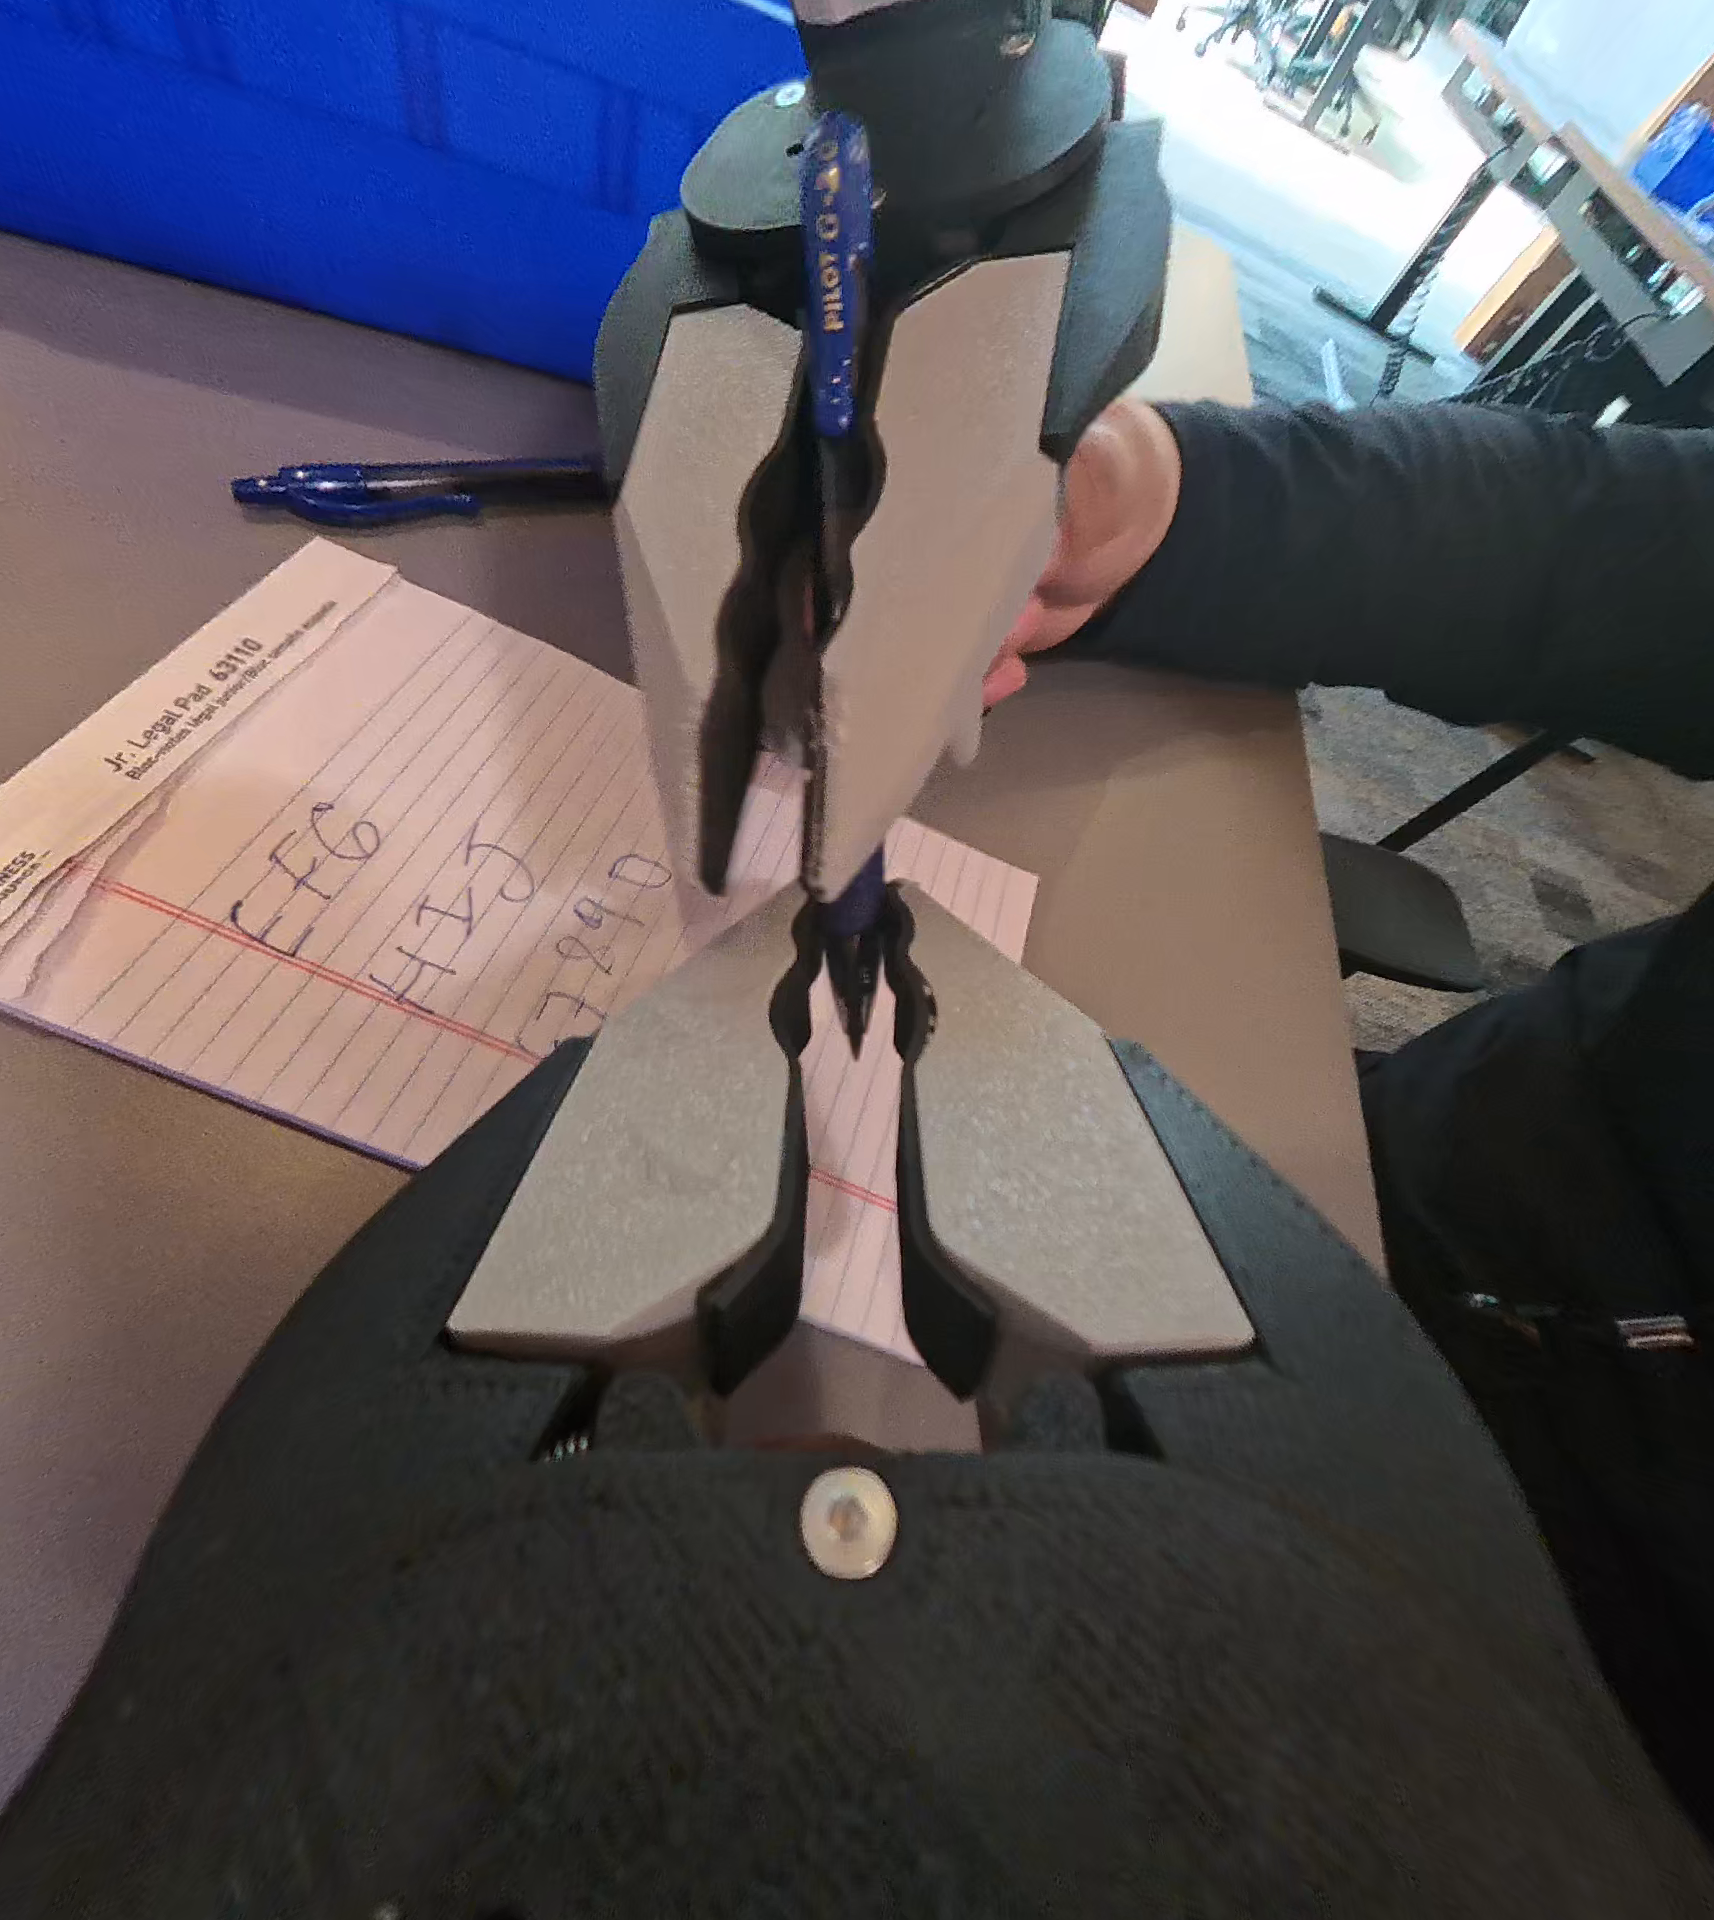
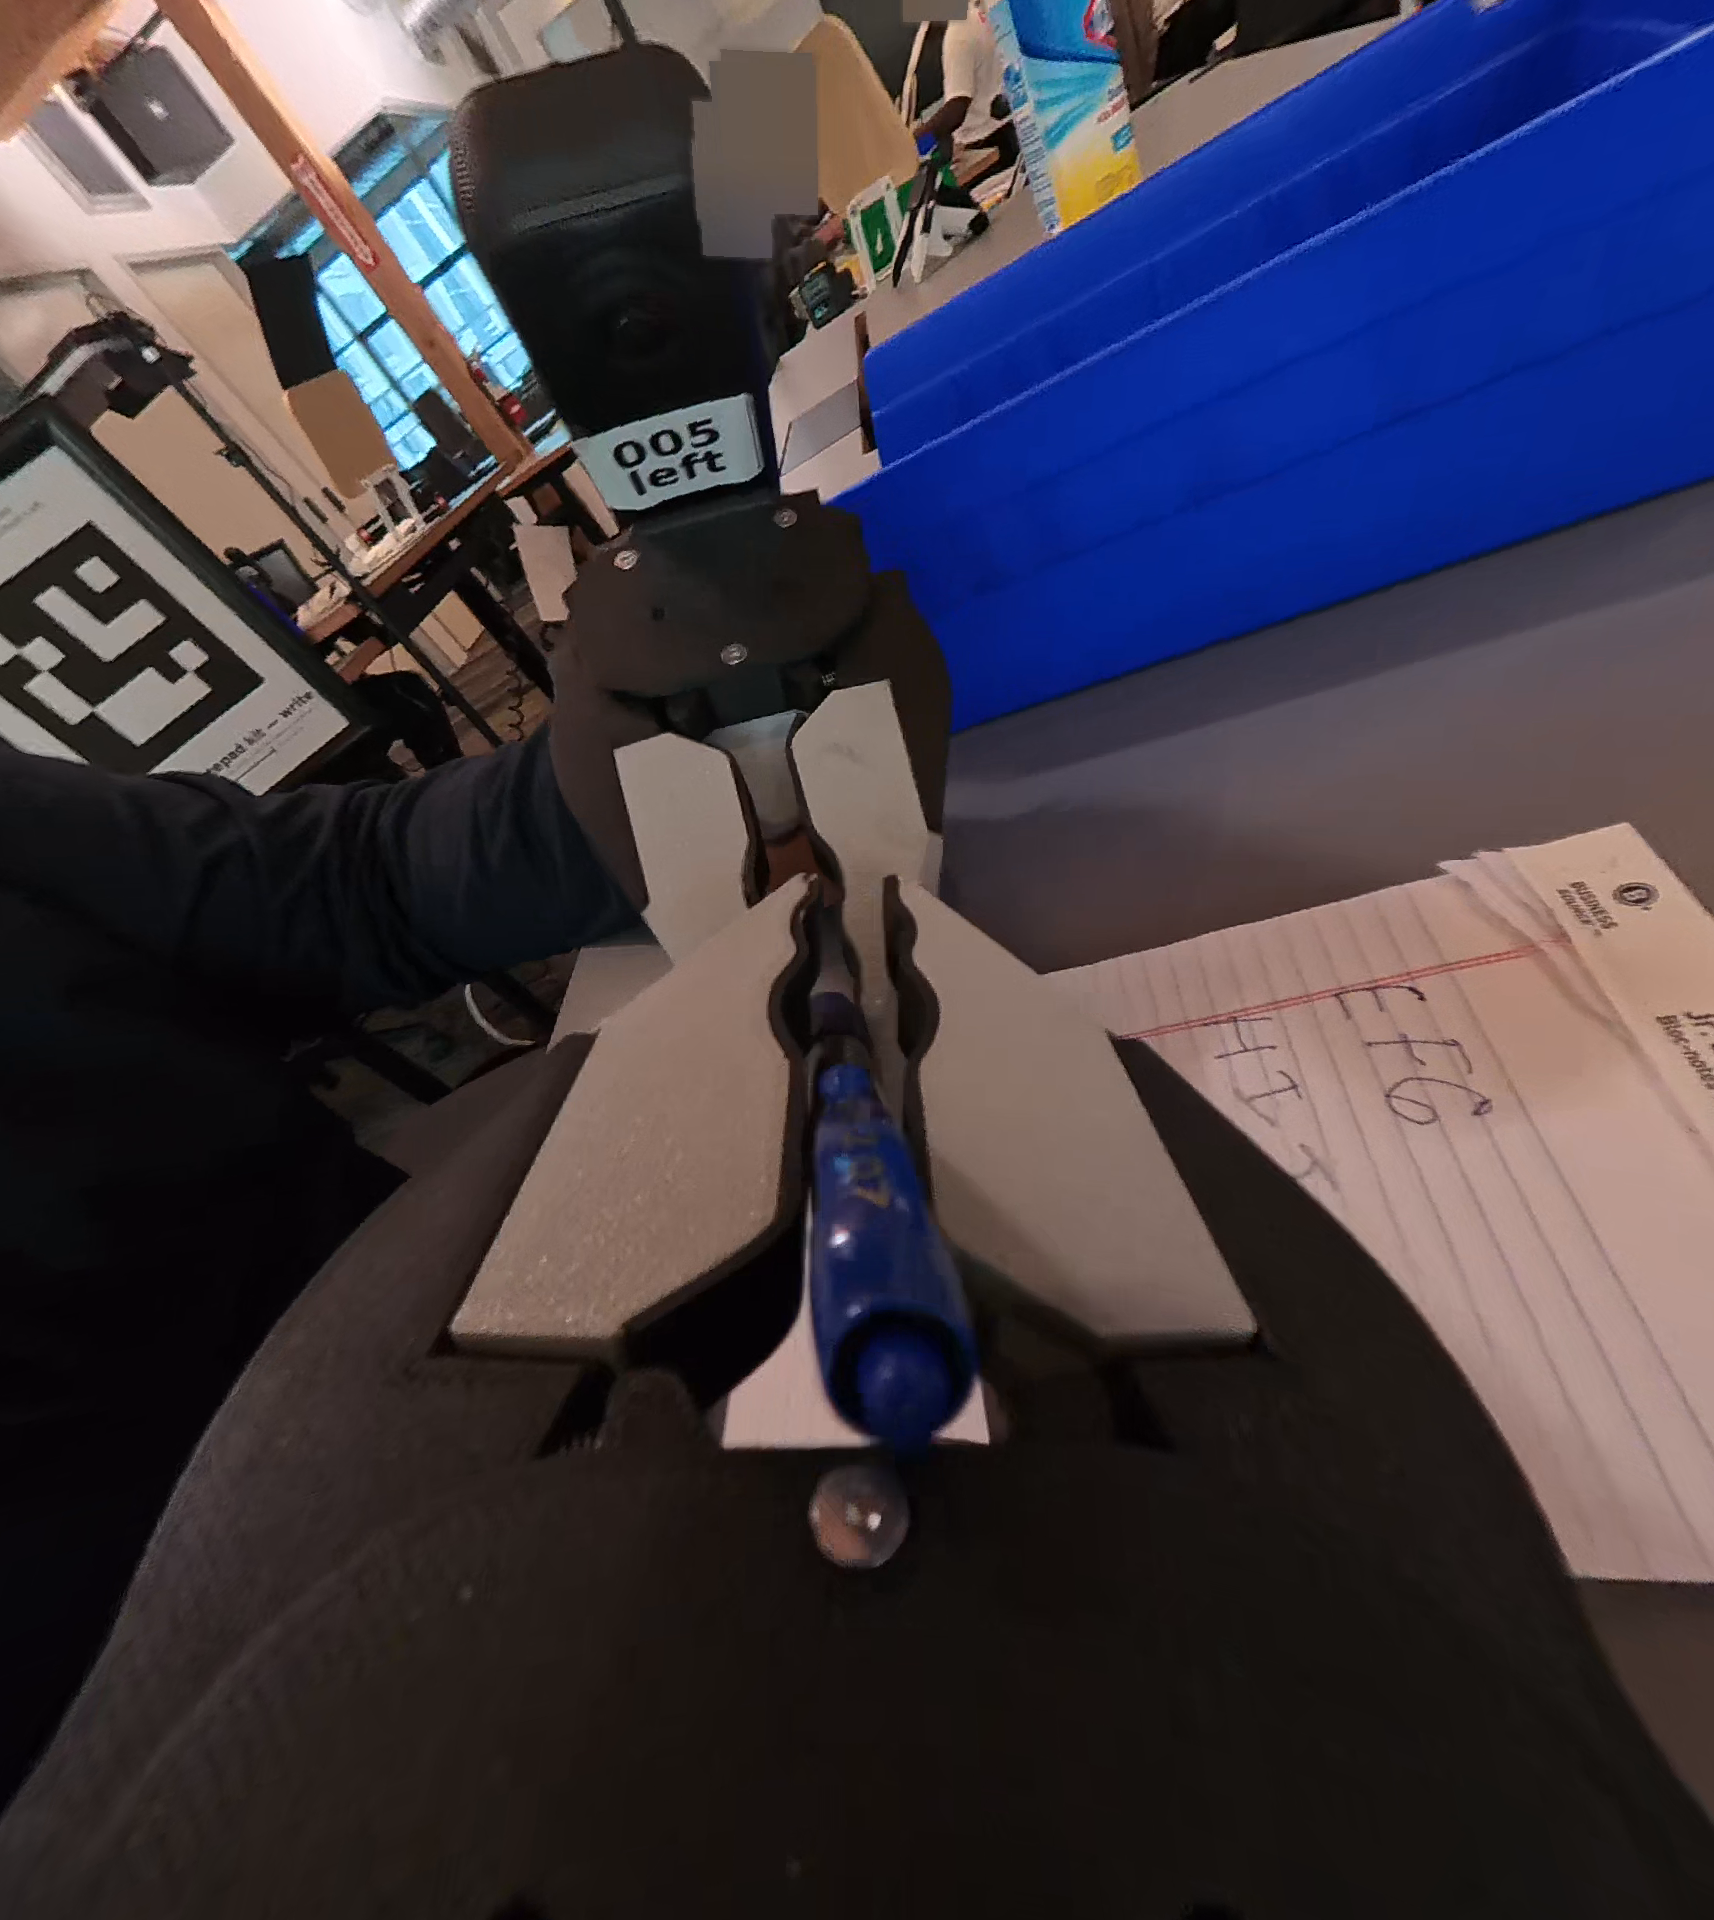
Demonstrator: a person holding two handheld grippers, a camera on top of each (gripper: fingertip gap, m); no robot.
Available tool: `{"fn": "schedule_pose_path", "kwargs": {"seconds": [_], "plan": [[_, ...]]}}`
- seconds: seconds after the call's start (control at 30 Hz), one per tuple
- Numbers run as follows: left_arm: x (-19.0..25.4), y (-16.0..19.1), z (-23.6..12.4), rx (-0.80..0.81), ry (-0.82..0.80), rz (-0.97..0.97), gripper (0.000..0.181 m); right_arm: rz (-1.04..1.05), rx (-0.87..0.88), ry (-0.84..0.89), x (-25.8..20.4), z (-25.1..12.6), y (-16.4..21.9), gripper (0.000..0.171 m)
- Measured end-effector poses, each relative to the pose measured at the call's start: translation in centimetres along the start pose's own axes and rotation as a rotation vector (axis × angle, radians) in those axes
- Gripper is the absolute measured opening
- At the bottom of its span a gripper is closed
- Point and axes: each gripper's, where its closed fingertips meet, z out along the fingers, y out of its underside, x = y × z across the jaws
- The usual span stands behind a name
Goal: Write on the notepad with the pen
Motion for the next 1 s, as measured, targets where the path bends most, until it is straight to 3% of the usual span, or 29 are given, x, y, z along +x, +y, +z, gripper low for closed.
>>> {"fn": "schedule_pose_path", "kwargs": {"seconds": [0.17, 0.4, 0.53, 0.67, 0.77, 1.0], "plan": [[-0.3, -0.2, -0.3, 0.017, 0.009, -0.041, 0.008, 0.044, 0.130, 0.045, 1.0, -1.5, -2.2, 0.011], [0.3, -0.6, 0.2, 0.037, 0.034, -0.035, 0.018, 0.043, 0.099, -0.008, -0.3, 0.2, -1.5, 0.006], [0.1, -0.3, 0.2, 0.021, 0.013, -0.020, 0.008, 0.048, 0.082, -0.012, -0.1, 0.8, -1.0, 0.008], [0.1, -0.3, -0.1, 0.022, 0.023, -0.031, 0.008, 0.004, 0.270, 0.060, 0.6, -2.1, -4.5, 0.014], [0.2, -0.7, -0.1, 0.045, 0.035, -0.044, 0.007, 0.061, 0.381, 0.011, 0.6, -4.2, -6.1, 0.007], [0.3, -1.4, -0.4, 0.090, 0.052, -0.068, 0.007, 0.062, 0.433, -0.041, -0.1, -4.5, -6.7, 0.000]]}}
